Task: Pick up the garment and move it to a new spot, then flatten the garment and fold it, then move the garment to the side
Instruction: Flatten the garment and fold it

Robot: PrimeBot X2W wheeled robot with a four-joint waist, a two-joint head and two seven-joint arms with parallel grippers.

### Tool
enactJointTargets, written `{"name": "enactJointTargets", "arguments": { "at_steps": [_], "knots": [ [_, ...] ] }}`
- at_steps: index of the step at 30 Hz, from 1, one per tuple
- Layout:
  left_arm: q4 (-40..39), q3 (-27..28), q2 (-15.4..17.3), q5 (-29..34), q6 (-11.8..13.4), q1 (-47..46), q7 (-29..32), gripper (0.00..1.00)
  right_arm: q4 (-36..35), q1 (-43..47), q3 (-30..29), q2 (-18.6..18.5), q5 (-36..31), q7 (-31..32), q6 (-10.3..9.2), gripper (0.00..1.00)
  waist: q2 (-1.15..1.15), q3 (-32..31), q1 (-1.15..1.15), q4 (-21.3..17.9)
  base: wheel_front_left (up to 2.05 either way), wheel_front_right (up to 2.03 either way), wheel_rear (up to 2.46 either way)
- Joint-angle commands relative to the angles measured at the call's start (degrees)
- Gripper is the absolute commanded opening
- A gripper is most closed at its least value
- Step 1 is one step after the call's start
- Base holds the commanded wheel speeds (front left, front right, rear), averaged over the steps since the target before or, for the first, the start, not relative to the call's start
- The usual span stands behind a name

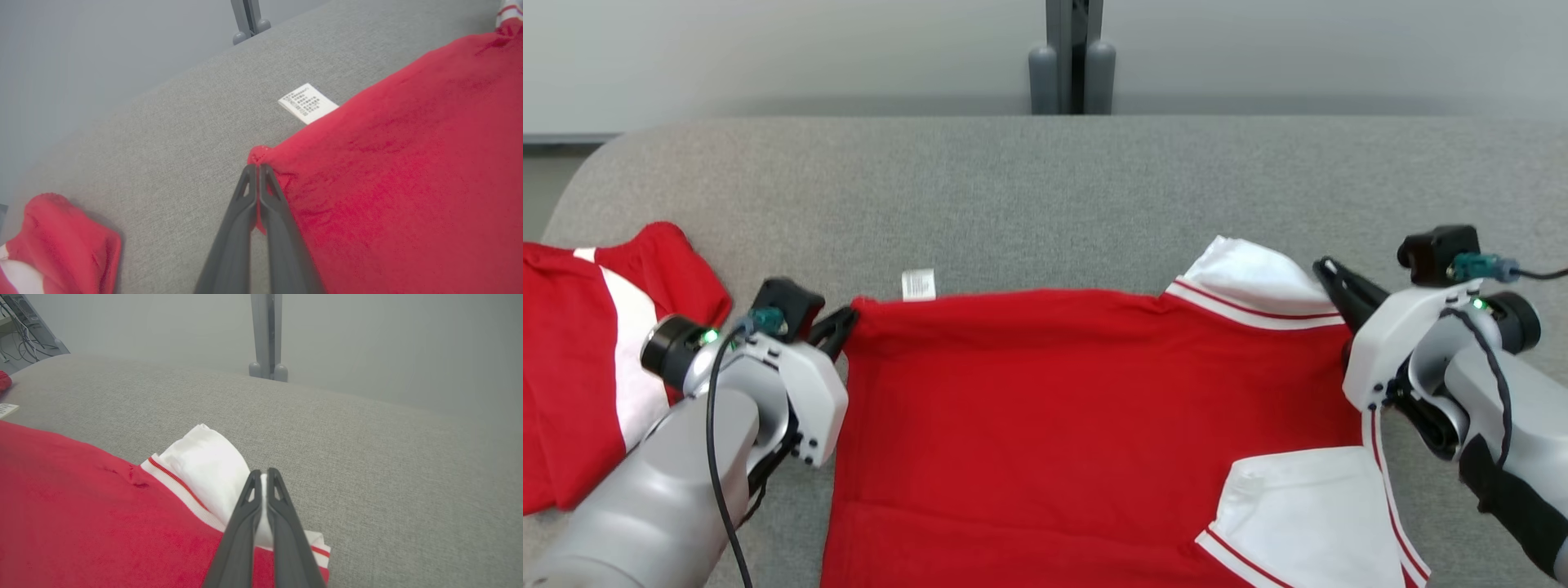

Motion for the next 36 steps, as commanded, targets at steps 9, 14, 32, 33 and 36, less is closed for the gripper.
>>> {"name": "enactJointTargets", "arguments": {
  "at_steps": [9, 14, 32, 33, 36],
  "knots": [
    [-1.60, -0.02, 1.64, 7.26, 0.04, 6.61, 0.40, 0.00, -3.12, 4.95, 4.75, -2.22, 3.48, 2.53, -0.04, 0.00, 0.00, -5.09, 0.00, -0.97, 0.00, 0.00, 0.00],
    [-1.98, -0.02, 1.90, 9.07, 0.04, 9.05, 0.45, 0.00, -5.28, 7.36, 6.80, -3.89, 5.21, 4.34, -0.05, 0.00, 0.00, -7.16, 0.00, -0.82, 0.00, 0.00, 0.00],
    [-2.84, -0.03, 2.96, 18.79, 0.04, 13.99, -0.07, 0.00, -9.79, 11.22, 9.02, -8.34, 7.80, 8.11, -0.04, 0.00, 0.00, -10.35, 0.00, -0.86, 0.00, 0.00, 0.00],
    [-2.88, -0.03, 2.91, 19.53, 0.04, 14.21, -0.07, 0.00, -10.12, 11.44, 9.05, -8.49, 8.19, 8.60, -0.04, 0.00, 0.00, -10.44, 0.00, -0.84, 0.00, 0.00, 0.00],
    [-2.83, -0.02, 3.12, 21.67, 0.04, 15.01, 0.12, 0.00, -11.47, 11.95, 9.10, -9.29, 9.28, 10.58, -0.04, 0.00, 0.00, -10.67, 0.00, -0.77, 0.00, 0.00, 0.00]
  ]
}}
